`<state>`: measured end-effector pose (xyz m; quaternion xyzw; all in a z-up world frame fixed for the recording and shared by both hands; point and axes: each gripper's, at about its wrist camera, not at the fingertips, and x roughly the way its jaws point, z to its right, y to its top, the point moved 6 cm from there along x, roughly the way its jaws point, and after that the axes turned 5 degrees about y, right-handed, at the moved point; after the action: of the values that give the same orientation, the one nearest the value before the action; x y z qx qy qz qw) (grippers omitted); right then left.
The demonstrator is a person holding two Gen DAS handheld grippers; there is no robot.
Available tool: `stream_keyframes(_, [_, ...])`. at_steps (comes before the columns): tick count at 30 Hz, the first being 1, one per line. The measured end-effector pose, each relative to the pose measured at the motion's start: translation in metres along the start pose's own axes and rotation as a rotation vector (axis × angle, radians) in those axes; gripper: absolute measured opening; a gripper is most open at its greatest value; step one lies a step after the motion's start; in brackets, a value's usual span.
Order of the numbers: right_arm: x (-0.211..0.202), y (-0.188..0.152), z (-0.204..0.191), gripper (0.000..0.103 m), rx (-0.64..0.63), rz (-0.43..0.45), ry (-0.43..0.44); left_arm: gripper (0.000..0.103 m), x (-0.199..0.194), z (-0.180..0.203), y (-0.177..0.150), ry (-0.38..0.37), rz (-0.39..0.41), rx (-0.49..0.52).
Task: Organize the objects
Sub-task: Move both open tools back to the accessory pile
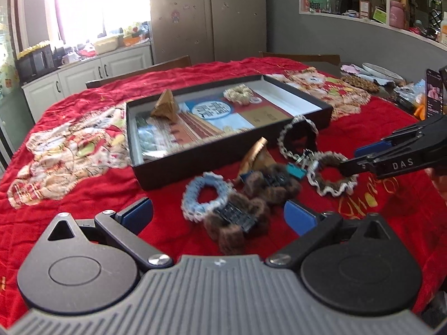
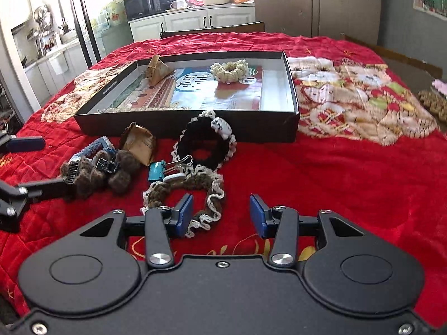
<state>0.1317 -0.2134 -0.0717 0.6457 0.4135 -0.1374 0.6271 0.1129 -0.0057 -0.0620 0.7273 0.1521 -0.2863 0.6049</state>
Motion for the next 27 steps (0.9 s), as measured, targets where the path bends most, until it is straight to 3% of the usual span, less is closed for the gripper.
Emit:
stream_keyframes(11, [0.001, -0.006, -0.003, 0.043, -0.006, 0.038, -0.006, 0.102, 0.011, 0.008, -0.009, 0.006, -0.009, -0.043])
stream_keyframes(27, [0.006, -0.010, -0.008, 0.035, -0.031, 0.057, -0.008, 0.085, 0.026, 0.005, -0.017, 0.016, -0.026, -0.131])
